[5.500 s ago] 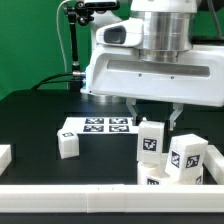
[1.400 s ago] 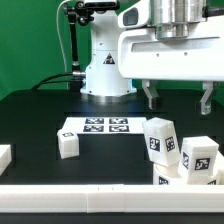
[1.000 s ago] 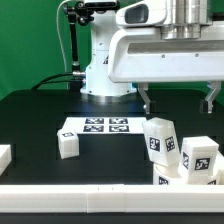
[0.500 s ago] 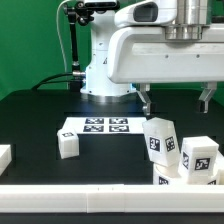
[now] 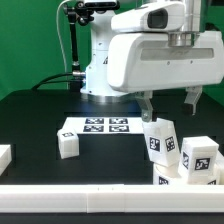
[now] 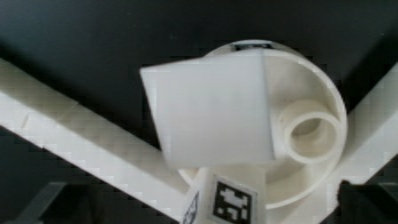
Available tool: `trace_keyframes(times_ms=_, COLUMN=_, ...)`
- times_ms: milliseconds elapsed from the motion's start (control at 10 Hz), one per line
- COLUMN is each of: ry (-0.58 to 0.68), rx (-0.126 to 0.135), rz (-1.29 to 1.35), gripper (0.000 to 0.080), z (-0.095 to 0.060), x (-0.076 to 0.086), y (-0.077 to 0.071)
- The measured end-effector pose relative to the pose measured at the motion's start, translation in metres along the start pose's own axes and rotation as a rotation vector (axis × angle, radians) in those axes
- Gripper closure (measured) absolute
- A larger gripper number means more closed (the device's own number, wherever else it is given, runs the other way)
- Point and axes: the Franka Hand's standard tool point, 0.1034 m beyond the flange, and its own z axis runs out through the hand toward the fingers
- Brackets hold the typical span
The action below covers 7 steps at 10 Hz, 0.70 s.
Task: Assemble stool
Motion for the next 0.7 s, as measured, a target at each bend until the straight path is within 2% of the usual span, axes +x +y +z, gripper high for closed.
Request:
trace_keyframes(times_ms=400, ry=0.018, rx=-0.034, rz=0.01, gripper=0.0151, z=0.016, x=-0.004, y=-0.001)
trace_keyframes(times_ms=600, ry=0.016, rx=-0.034, rz=0.034, gripper=0.0151, z=0.017, x=-0.005, y=-0.002)
trace_keyframes(times_ms=700, ry=0.014, rx=-0.034, rz=0.043, gripper=0.0278, z=0.018, x=-0.005, y=-0.002)
